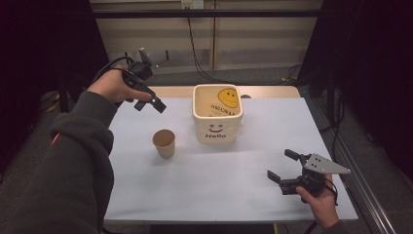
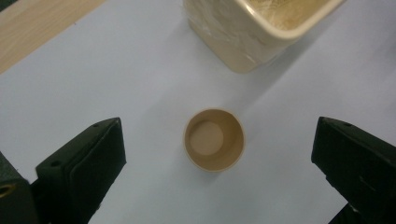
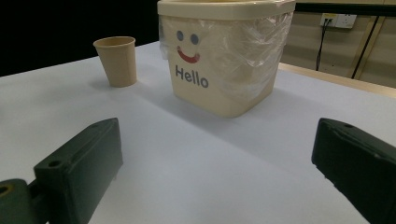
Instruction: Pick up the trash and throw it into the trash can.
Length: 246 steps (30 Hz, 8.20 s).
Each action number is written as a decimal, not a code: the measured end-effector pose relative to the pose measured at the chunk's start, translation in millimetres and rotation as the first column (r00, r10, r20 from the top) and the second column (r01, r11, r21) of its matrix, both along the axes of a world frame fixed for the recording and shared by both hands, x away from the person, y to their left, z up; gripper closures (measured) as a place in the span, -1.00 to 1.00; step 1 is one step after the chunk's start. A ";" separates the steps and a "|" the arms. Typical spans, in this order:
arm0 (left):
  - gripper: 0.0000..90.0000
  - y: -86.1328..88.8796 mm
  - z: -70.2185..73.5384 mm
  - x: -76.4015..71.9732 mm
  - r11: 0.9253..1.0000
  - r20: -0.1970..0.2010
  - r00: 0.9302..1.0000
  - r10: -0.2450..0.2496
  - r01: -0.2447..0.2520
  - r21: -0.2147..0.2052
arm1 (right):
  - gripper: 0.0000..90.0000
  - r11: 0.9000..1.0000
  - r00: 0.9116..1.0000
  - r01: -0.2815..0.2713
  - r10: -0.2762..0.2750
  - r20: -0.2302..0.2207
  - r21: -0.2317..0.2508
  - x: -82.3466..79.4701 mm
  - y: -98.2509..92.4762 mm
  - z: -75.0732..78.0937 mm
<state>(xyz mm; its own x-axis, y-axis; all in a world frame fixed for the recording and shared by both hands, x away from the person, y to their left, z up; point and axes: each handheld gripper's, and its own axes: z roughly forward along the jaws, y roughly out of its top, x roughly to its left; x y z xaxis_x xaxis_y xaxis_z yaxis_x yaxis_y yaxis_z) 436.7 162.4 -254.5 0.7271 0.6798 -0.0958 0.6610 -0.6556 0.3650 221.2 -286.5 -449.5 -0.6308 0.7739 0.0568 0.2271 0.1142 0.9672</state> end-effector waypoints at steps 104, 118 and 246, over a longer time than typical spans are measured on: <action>-0.50 -27.7 39.7 1.0 0.993 -0.114 0.993 -0.031 0.043 0.108 | -0.97 1.000 1.000 -0.005 0.005 0.003 -0.008 0.8 0.4 0.3; -0.50 -32.2 63.0 4.6 0.993 -0.134 0.991 -0.017 0.033 0.117 | -0.97 1.000 1.000 -0.005 0.005 0.002 -0.007 0.4 0.3 0.7; -0.61 -120.5 78.8 42.5 0.998 -0.014 0.998 -0.069 0.069 0.013 | -0.96 1.000 1.000 -0.018 0.018 0.004 0.001 0.6 -1.6 0.8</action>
